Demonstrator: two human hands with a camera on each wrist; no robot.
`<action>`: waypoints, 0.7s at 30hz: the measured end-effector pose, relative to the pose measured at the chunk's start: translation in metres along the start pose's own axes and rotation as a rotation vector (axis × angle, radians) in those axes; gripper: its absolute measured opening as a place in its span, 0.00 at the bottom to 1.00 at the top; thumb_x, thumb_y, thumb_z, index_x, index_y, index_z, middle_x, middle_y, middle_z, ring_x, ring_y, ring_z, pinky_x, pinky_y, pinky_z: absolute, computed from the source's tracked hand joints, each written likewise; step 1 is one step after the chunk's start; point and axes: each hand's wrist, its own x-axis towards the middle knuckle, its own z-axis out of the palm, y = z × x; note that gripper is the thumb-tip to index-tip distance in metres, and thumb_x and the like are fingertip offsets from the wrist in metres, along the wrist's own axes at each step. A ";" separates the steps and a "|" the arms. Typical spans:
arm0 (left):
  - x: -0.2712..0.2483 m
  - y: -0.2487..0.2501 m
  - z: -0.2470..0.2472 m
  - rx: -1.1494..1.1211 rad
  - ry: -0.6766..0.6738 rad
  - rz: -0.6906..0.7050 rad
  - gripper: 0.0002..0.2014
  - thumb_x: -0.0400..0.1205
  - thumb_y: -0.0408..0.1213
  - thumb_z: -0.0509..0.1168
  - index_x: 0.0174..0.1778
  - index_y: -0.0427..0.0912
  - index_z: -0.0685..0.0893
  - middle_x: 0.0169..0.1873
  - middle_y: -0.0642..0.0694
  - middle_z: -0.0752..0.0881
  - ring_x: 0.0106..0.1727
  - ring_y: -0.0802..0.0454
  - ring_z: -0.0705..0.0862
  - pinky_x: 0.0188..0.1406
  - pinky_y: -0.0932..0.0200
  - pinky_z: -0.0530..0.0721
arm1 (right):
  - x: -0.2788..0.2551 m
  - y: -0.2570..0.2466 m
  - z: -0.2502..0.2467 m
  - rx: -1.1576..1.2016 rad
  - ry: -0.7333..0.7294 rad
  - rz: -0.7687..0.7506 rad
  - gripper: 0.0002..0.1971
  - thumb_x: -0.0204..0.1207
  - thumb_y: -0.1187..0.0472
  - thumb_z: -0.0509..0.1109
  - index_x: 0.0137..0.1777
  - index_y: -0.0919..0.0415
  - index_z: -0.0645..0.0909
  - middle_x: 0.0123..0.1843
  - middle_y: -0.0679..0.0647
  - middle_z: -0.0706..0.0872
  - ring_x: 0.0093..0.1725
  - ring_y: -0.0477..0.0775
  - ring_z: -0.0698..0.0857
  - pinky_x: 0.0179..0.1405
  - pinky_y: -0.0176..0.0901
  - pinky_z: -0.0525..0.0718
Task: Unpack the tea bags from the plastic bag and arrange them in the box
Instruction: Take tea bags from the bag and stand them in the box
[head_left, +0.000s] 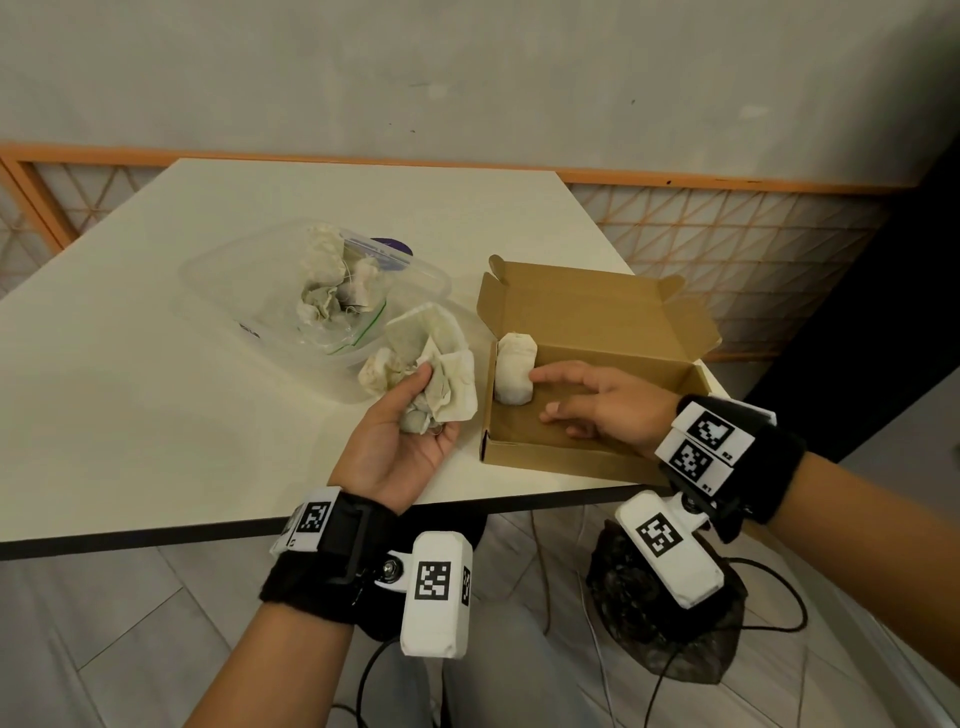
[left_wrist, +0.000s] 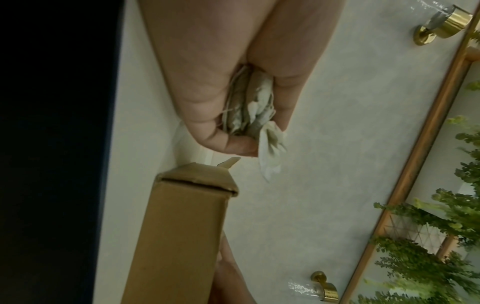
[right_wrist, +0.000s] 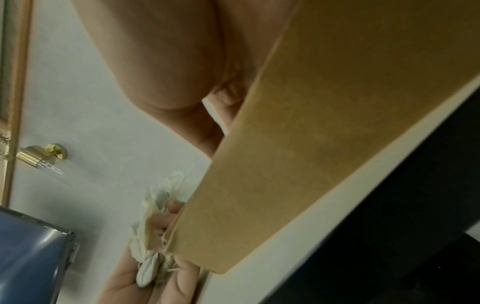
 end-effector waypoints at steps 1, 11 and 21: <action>0.000 0.000 0.000 0.005 0.000 -0.002 0.09 0.74 0.33 0.65 0.38 0.39 0.92 0.43 0.45 0.91 0.43 0.54 0.90 0.36 0.64 0.87 | -0.001 0.000 0.000 -0.007 -0.006 -0.005 0.20 0.77 0.68 0.66 0.66 0.50 0.78 0.71 0.50 0.74 0.66 0.64 0.80 0.50 0.36 0.82; -0.003 0.001 0.002 0.025 -0.017 -0.019 0.10 0.75 0.33 0.65 0.50 0.38 0.86 0.42 0.44 0.91 0.42 0.53 0.90 0.35 0.63 0.88 | -0.018 -0.035 -0.003 0.256 0.153 -0.200 0.09 0.78 0.65 0.66 0.52 0.50 0.81 0.51 0.50 0.85 0.46 0.46 0.85 0.39 0.35 0.81; -0.006 0.002 0.000 0.066 -0.137 -0.017 0.13 0.79 0.32 0.62 0.58 0.34 0.84 0.51 0.38 0.89 0.46 0.51 0.90 0.38 0.60 0.89 | -0.001 -0.059 0.058 0.027 0.111 -0.240 0.10 0.69 0.64 0.76 0.48 0.55 0.79 0.47 0.61 0.85 0.45 0.57 0.84 0.52 0.52 0.84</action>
